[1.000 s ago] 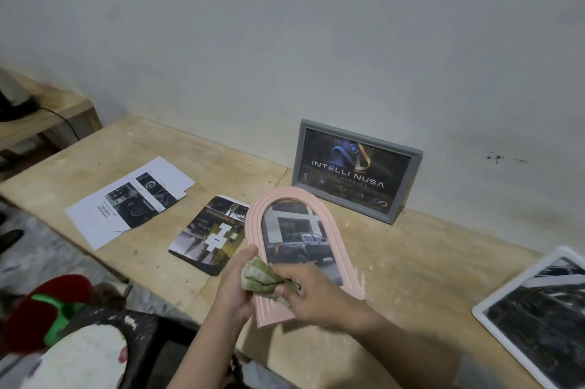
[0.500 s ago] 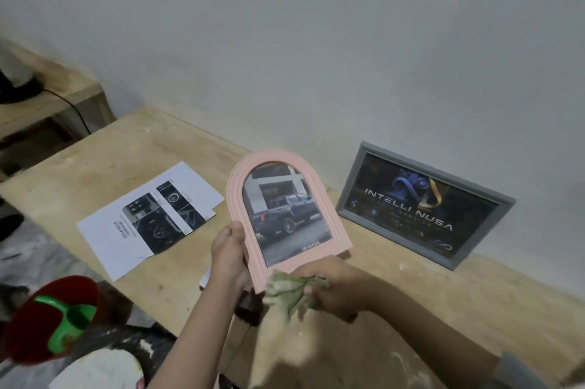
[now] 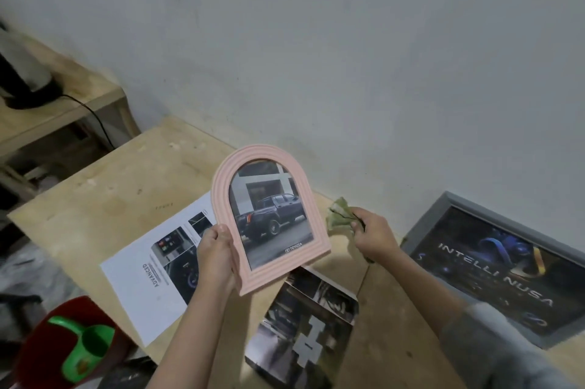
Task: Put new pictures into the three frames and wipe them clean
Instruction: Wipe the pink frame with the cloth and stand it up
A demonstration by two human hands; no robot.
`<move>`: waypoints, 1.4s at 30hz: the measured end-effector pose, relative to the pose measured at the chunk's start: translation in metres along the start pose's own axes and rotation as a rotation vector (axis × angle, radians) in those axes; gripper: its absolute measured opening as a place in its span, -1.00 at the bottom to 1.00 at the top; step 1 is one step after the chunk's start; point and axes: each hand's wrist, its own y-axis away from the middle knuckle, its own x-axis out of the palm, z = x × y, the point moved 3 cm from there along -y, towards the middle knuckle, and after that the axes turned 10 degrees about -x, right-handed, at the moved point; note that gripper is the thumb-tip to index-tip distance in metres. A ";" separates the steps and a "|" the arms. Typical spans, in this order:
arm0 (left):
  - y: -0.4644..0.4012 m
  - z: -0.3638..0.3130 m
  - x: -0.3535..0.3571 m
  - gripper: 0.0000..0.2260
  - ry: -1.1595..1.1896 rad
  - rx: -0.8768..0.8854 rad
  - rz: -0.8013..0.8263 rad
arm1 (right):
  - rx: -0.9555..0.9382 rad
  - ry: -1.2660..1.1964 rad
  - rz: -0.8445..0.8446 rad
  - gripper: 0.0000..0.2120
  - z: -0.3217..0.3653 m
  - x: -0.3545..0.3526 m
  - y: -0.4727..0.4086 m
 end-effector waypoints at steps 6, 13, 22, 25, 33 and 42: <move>-0.030 -0.002 -0.002 -0.76 0.054 -0.044 0.018 | -0.103 0.203 0.105 -0.58 -0.034 0.053 -0.045; -0.030 0.009 0.017 -0.74 0.034 -0.033 0.046 | -0.064 0.294 0.475 -0.32 -0.063 0.075 -0.032; 0.005 0.015 0.047 -0.74 -0.093 0.036 0.170 | 0.178 -0.287 -0.187 -0.74 -0.018 -0.004 0.012; 0.021 0.024 0.063 -0.76 -0.150 0.075 0.245 | 0.168 -0.333 -0.212 -0.72 -0.001 -0.024 0.043; 0.100 0.065 0.126 -0.76 -0.492 0.276 0.326 | 0.253 -0.182 -0.357 -0.51 -0.027 -0.083 0.156; 0.227 0.161 0.255 -0.68 -0.967 0.386 0.606 | 0.486 -0.183 -0.545 -0.43 -0.128 -0.176 0.295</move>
